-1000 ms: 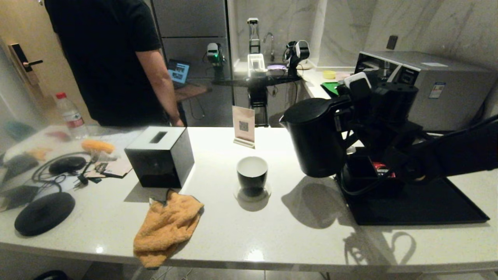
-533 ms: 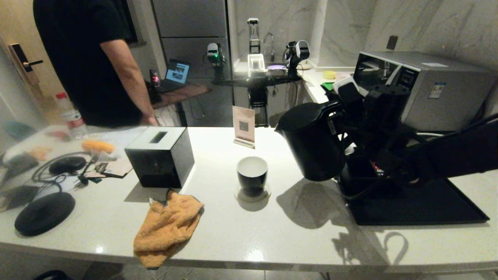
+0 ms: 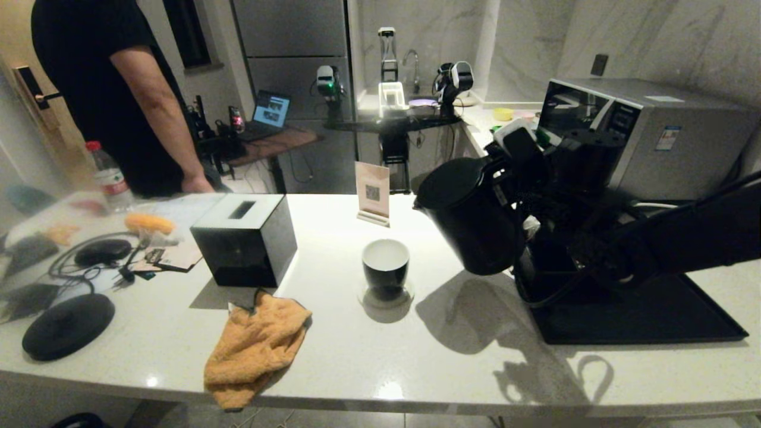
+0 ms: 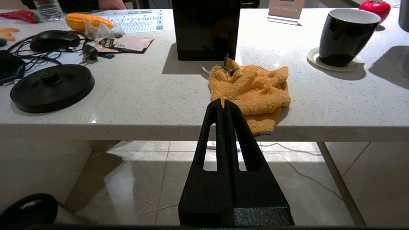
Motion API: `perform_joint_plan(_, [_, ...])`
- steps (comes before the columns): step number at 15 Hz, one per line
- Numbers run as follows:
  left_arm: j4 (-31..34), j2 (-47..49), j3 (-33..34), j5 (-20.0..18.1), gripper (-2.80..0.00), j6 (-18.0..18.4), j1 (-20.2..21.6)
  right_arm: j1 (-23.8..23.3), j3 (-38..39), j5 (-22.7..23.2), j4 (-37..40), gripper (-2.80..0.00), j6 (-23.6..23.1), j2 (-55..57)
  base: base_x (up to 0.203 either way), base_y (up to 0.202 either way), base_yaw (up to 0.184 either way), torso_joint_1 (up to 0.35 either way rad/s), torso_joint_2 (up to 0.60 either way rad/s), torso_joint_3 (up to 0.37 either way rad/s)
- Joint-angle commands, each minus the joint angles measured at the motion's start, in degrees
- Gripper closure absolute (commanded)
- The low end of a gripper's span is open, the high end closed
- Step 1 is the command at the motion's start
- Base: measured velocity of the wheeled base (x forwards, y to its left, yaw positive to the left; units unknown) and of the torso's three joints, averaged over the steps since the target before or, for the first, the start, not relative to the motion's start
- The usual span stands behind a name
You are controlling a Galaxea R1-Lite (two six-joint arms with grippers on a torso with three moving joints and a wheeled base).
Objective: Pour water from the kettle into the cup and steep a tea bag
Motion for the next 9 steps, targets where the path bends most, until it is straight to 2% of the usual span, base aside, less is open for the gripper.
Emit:
perform_joint_plan(1, [0.01,-0.02,0.00,-0.01,0.00,-0.02,0.00,0.31,0.29,1.00,-0.79,0.00,-1.99,0.26,0.000,0.000,0.000,0.000,0.00,0.000])
perform_joint_plan(4, [0.01,-0.02,0.00,0.07,0.00,-0.02,0.00,0.61,0.11,2.84,-0.75,0.00,-4.23,0.31,0.000,0.000,0.000,0.000,0.00,0.000])
perform_joint_plan(9, [0.01,-0.02,0.00,-0.02,0.00,-0.02,0.00,1.73,-0.09,3.06,-0.87,0.00,-6.71,1.16,0.000,0.000,0.000,0.000,0.00,0.000])
